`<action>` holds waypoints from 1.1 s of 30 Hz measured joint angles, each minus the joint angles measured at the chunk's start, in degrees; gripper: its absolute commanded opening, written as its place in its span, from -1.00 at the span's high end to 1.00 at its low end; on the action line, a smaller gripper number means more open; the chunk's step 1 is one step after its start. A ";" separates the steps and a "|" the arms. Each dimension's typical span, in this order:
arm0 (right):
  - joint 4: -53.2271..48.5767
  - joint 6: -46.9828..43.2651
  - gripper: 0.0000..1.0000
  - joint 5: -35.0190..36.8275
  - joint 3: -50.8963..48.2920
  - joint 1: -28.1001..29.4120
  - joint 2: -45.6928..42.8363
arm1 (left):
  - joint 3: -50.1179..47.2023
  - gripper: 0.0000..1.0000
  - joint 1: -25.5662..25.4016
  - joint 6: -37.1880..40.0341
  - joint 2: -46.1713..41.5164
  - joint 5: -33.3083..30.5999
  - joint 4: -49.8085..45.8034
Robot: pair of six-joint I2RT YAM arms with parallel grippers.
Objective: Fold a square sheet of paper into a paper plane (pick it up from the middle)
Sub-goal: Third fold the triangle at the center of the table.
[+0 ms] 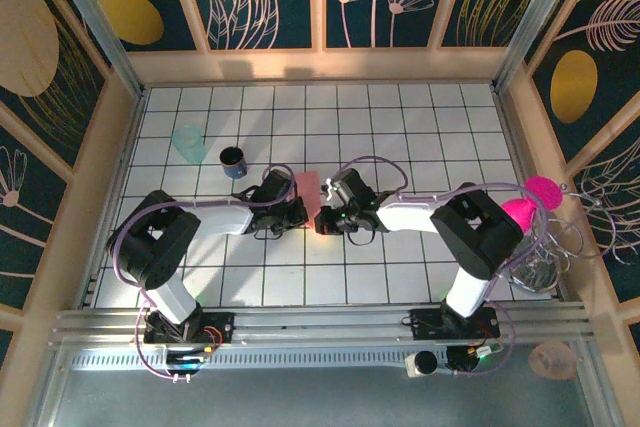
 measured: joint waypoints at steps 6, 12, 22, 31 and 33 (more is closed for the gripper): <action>-0.39 0.02 1.00 0.61 0.00 -0.26 1.05 | 0.39 0.95 0.00 1.70 0.04 0.81 0.00; -0.31 0.48 1.00 0.57 0.00 -0.33 1.25 | -0.31 0.95 0.00 3.50 -3.98 2.36 1.81; 0.57 2.16 1.00 -0.09 0.00 -0.39 1.79 | -5.14 0.99 -0.74 3.61 -6.23 5.92 7.67; 0.61 3.54 1.00 -0.33 0.00 -0.61 1.95 | -5.22 0.99 -0.83 3.63 -3.15 7.78 10.38; 0.59 3.67 1.00 -0.39 0.00 -0.76 1.95 | -5.20 0.99 -0.79 3.63 -2.78 7.74 10.69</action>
